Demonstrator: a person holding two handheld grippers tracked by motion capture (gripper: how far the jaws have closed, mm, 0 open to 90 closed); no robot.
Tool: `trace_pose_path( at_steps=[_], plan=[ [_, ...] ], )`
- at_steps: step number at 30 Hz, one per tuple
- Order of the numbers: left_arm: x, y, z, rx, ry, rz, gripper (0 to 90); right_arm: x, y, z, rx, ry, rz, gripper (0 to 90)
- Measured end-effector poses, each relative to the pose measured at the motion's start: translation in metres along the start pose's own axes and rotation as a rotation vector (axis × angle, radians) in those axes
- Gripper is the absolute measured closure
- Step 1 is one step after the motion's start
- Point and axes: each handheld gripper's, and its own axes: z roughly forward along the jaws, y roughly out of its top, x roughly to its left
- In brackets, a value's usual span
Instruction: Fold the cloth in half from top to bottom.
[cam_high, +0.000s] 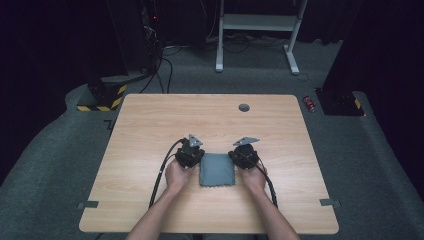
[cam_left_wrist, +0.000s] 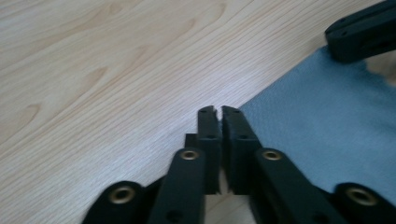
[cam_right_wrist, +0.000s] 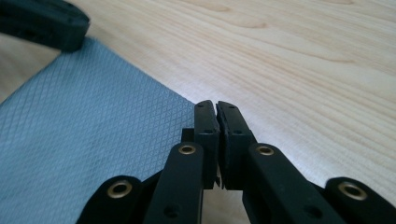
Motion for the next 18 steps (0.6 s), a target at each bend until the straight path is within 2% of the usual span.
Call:
trace_pose_path(
  at_steps=[3, 5, 6, 8, 10, 16, 18],
  plan=[
    [0.001, -0.005, -0.007, -0.022, -0.004, -0.022, 69.2, -0.001, -0.001, 0.001, 0.000, -0.011, 0.019, 77.8],
    [0.000, -0.010, -0.017, -0.039, -0.017, -0.034, 63.4, 0.000, -0.003, -0.004, -0.012, -0.003, 0.030, 74.6],
    [-0.002, -0.013, -0.021, -0.041, -0.031, -0.041, 61.5, 0.001, -0.005, -0.008, -0.023, -0.001, 0.016, 74.5],
    [-0.008, -0.019, -0.029, -0.040, -0.054, -0.025, 59.0, 0.007, -0.009, -0.018, -0.041, 0.022, 0.001, 74.4],
    [-0.016, -0.025, -0.034, -0.027, -0.061, 0.012, 57.1, 0.013, -0.014, -0.023, -0.038, 0.043, -0.026, 74.7],
    [-0.028, -0.039, -0.046, -0.026, -0.110, 0.037, 55.3, 0.027, -0.033, -0.032, -0.032, 0.113, -0.055, 76.1],
    [-0.033, -0.043, -0.047, -0.008, -0.112, 0.061, 55.2, 0.029, -0.038, -0.034, -0.024, 0.123, -0.058, 76.3]
  ],
)
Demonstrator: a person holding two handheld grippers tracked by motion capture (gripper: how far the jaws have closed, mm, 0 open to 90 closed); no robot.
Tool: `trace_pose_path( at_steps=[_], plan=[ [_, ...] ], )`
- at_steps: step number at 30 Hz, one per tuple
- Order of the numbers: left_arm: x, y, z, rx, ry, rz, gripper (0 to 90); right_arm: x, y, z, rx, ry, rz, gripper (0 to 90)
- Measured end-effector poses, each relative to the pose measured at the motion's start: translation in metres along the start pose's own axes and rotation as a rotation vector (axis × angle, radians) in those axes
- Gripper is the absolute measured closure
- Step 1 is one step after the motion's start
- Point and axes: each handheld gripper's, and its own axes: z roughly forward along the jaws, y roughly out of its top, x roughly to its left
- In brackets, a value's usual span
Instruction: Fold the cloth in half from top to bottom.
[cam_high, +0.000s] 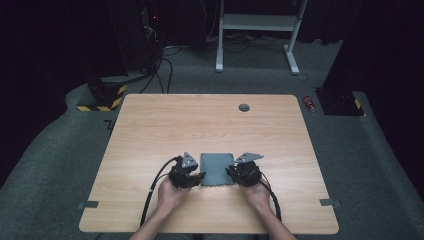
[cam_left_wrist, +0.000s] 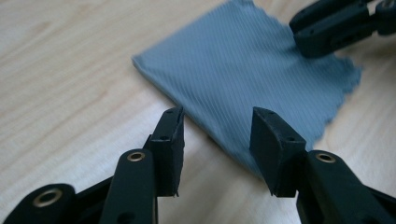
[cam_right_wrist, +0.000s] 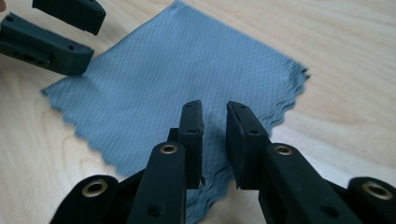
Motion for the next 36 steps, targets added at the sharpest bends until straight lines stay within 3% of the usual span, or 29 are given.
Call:
trace_pose_path(
  at_steps=[2, 9, 19, 25, 31, 36],
  plan=[
    [-0.002, -0.005, 0.000, 0.020, 0.013, 0.028, 55.2, 0.001, -0.003, 0.000, 0.005, 0.003, -0.003, 76.7],
    [-0.002, -0.015, -0.005, 0.021, 0.023, 0.019, 54.7, 0.000, -0.006, -0.003, 0.008, -0.016, -0.022, 76.0],
    [0.008, -0.018, -0.022, -0.079, 0.012, -0.079, 49.4, -0.007, -0.008, -0.025, -0.067, -0.031, 0.035, 71.6],
    [0.016, -0.021, -0.034, -0.125, 0.011, -0.118, 47.9, -0.015, -0.012, -0.040, -0.106, -0.050, 0.070, 68.7],
    [0.021, -0.024, -0.042, -0.143, 0.018, -0.129, 45.4, -0.020, -0.017, -0.050, -0.130, -0.071, 0.086, 65.5],
    [0.026, -0.028, -0.049, -0.167, 0.019, -0.161, 44.7, -0.024, -0.020, -0.056, -0.136, -0.081, 0.100, 63.6]
  ],
)
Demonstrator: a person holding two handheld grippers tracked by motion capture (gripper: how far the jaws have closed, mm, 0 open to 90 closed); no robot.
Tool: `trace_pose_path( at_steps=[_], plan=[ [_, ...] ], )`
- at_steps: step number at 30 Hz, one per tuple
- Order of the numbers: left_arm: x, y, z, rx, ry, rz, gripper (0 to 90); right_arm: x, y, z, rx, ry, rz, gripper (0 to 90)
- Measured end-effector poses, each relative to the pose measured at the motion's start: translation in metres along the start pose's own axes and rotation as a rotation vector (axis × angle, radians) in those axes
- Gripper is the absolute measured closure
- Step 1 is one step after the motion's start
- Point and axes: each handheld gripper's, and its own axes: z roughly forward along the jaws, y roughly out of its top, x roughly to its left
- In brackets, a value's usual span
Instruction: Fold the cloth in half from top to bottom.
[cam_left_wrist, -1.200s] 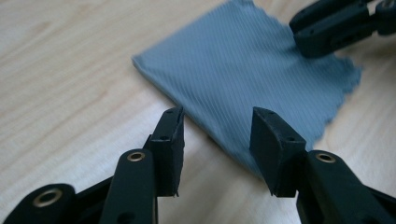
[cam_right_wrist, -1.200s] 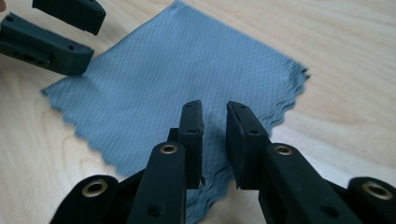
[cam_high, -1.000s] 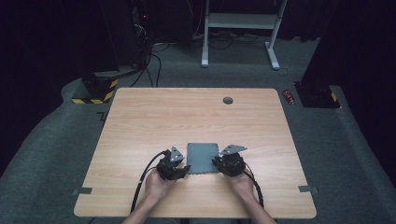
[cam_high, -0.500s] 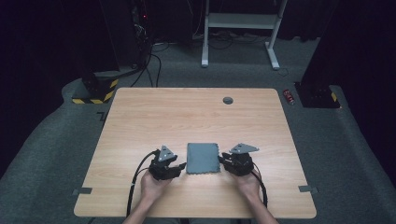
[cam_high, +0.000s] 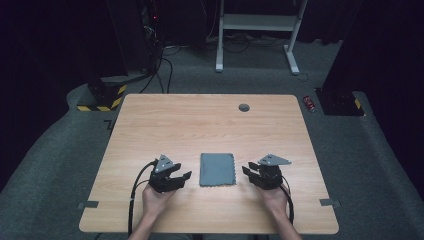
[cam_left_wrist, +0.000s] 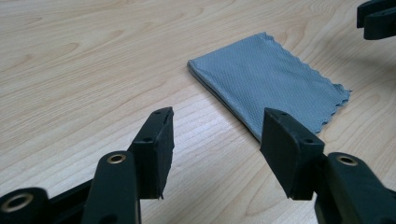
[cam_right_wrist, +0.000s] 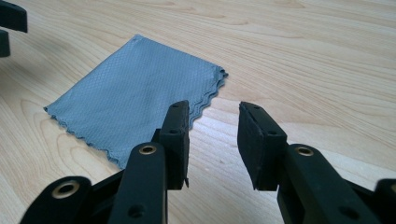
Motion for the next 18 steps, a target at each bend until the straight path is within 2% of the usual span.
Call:
trace_pose_path(
  at_steps=[6, 18],
  plan=[
    [0.008, -0.004, -0.007, -0.010, 0.020, -0.013, 43.9, -0.002, -0.003, -0.006, -0.005, -0.016, 0.002, 62.1],
    [0.021, -0.016, -0.018, -0.014, 0.052, -0.058, 43.3, -0.018, -0.021, -0.021, -0.008, -0.061, 0.053, 60.8]
  ],
)
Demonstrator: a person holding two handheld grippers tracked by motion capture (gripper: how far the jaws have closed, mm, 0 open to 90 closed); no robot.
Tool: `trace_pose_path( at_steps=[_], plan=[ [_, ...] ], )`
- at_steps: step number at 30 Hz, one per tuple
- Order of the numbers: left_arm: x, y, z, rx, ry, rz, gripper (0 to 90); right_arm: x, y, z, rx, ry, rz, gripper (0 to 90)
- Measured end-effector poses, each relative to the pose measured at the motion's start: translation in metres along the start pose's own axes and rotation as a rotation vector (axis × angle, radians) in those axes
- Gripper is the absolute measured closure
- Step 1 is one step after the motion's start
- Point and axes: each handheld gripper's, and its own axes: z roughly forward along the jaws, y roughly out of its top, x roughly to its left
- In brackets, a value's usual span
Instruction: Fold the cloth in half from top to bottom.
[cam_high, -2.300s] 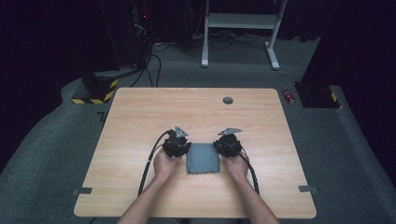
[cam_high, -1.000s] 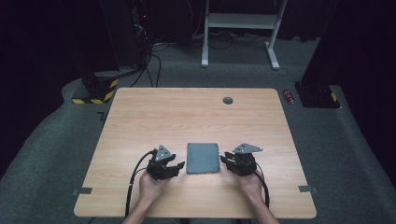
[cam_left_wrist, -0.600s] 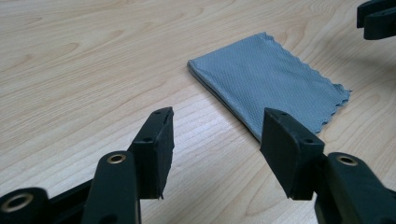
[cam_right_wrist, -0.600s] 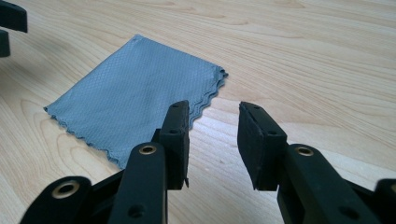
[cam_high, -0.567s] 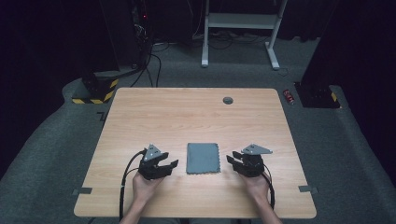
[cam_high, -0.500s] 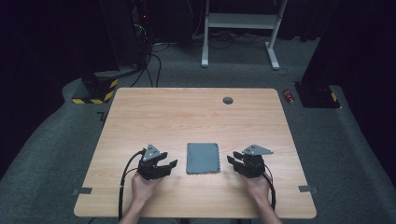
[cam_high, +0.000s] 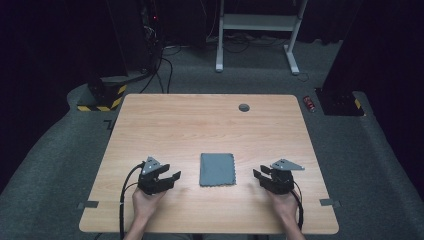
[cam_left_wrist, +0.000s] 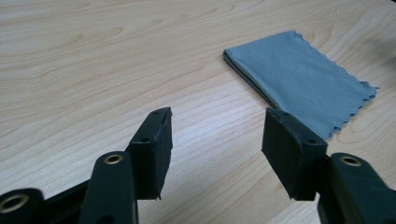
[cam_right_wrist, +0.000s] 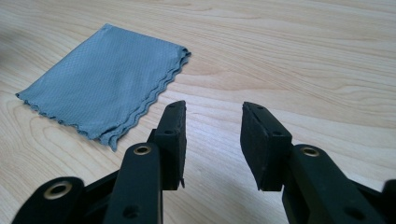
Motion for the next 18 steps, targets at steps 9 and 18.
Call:
trace_pose_path(
  at_steps=[9, 18],
  plan=[
    [0.007, -0.006, -0.003, 0.006, 0.022, -0.015, 43.0, -0.007, -0.009, -0.005, 0.000, -0.018, 0.020, 60.6],
    [0.014, -0.011, -0.007, 0.008, 0.048, -0.030, 42.9, -0.012, -0.014, -0.009, 0.009, -0.046, 0.024, 60.5]
  ],
)
